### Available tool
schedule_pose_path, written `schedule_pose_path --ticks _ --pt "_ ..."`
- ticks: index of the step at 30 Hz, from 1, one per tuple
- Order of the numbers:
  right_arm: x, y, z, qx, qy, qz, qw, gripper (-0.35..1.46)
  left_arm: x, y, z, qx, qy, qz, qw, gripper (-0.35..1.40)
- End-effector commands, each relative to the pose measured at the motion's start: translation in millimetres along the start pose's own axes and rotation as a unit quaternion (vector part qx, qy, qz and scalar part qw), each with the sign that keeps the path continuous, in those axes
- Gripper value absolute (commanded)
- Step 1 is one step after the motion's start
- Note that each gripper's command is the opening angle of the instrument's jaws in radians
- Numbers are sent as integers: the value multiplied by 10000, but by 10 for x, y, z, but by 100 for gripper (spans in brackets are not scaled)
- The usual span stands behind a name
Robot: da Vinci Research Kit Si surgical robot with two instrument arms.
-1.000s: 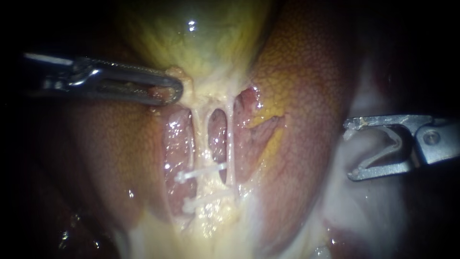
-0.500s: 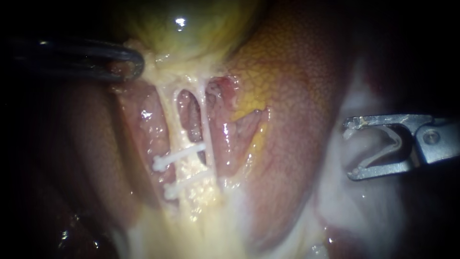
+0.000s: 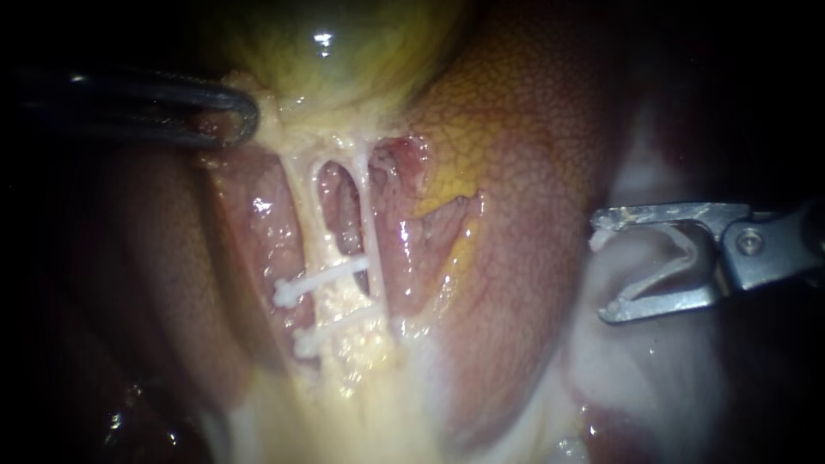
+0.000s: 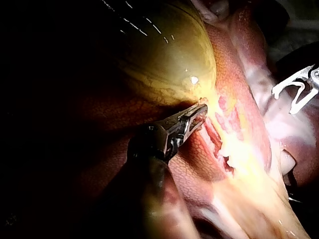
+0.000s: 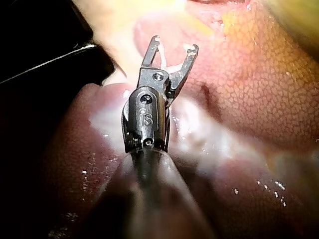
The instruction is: Clipping third clip left tube
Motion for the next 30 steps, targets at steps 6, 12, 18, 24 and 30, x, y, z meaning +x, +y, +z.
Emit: schedule_pose_path --ticks 6,12,18,24,30 --pt "8 5 19 190 327 257 9990 46 0 -1 1 -8 -2 0 10000 -35" --pt "17 10 39 354 561 404 9970 46 1 -1 2 -12 -4 1 10000 -35" --pt "24 17 58 538 729 557 9943 45 1 -2 2 -14 -5 0 10000 -35" --pt "30 23 75 632 791 604 9930 45 1 -3 2 -19 -7 -1 10000 -35" --pt "35 31 94 649 842 648 9922 45 2 -6 5 -49 -17 -1 10000 -35"
